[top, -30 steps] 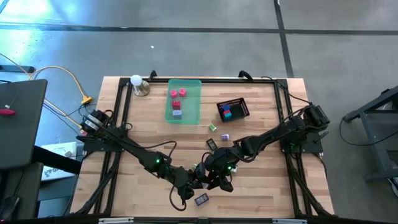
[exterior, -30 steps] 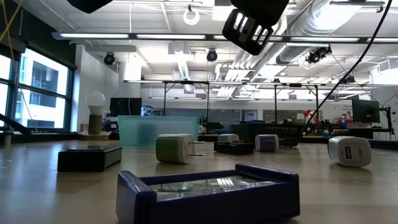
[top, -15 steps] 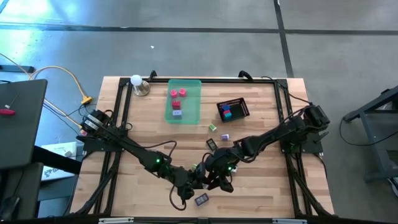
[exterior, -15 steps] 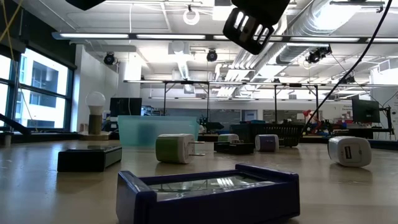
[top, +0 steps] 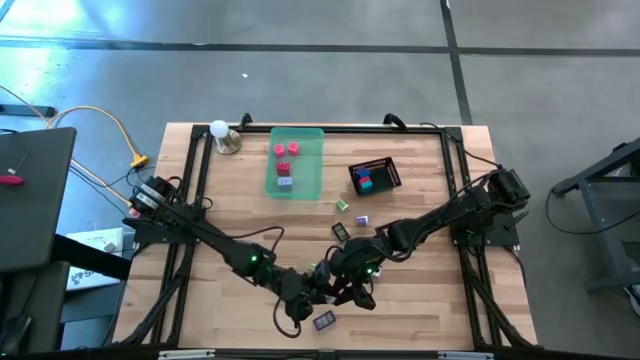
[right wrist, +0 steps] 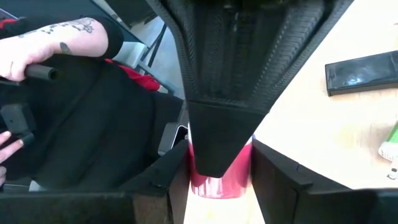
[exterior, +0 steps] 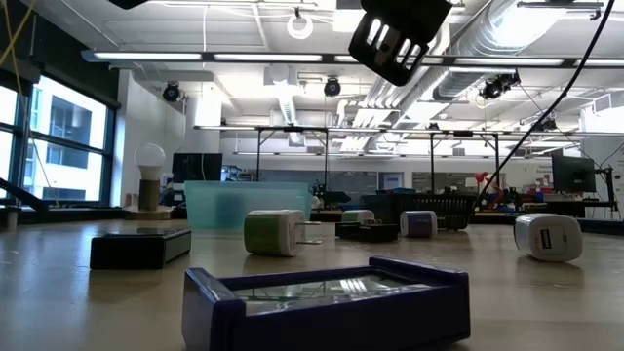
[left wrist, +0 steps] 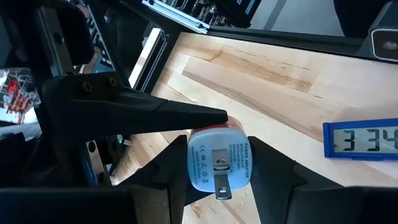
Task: Pick & Place Office items
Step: Put the white pink charger adapter into the green bin
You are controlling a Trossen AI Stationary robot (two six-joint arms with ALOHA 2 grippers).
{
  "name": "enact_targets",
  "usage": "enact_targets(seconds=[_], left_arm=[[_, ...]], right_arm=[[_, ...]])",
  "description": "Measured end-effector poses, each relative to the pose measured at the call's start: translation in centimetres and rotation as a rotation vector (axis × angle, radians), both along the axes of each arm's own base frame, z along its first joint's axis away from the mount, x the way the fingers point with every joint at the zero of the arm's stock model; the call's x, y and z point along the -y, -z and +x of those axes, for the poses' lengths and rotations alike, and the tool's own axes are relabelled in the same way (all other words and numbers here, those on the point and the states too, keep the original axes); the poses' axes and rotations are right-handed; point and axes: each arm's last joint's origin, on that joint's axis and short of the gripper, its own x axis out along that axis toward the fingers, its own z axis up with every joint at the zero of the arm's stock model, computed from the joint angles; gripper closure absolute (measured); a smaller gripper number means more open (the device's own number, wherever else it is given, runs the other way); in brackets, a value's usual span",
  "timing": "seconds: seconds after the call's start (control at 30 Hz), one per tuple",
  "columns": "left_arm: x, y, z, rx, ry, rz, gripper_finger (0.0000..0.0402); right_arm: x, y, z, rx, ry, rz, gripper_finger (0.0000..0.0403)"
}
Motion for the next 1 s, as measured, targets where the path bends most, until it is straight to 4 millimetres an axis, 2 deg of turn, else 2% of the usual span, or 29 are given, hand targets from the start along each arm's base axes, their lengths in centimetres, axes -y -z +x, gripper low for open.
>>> enact_targets(seconds=[0.2,0.53,0.83,1.0], left_arm=[[0.3,0.0,-0.2,-0.03,-0.046,-0.1,0.0275],[0.3,0.2,-0.5,-0.065,-0.082,-0.108,0.0275],[0.5,-0.4,-1.0,-0.053,-0.096,-0.12,0.0275],[0.3,-1.2,-1.7,-0.049,-0.19,-0.114,0.0275]], right_arm=[[0.0,0.0,0.0,0.013,-0.001,-0.01,0.0239],[0.3,0.1,0.0,0.038,0.025,-0.096,0.0225],[0.4,-1.2,-1.4,0.001,0.05,-0.129,0.0225],[0.4,-1.3,-2.8,-0.109,0.154,-0.196,0.0225]])
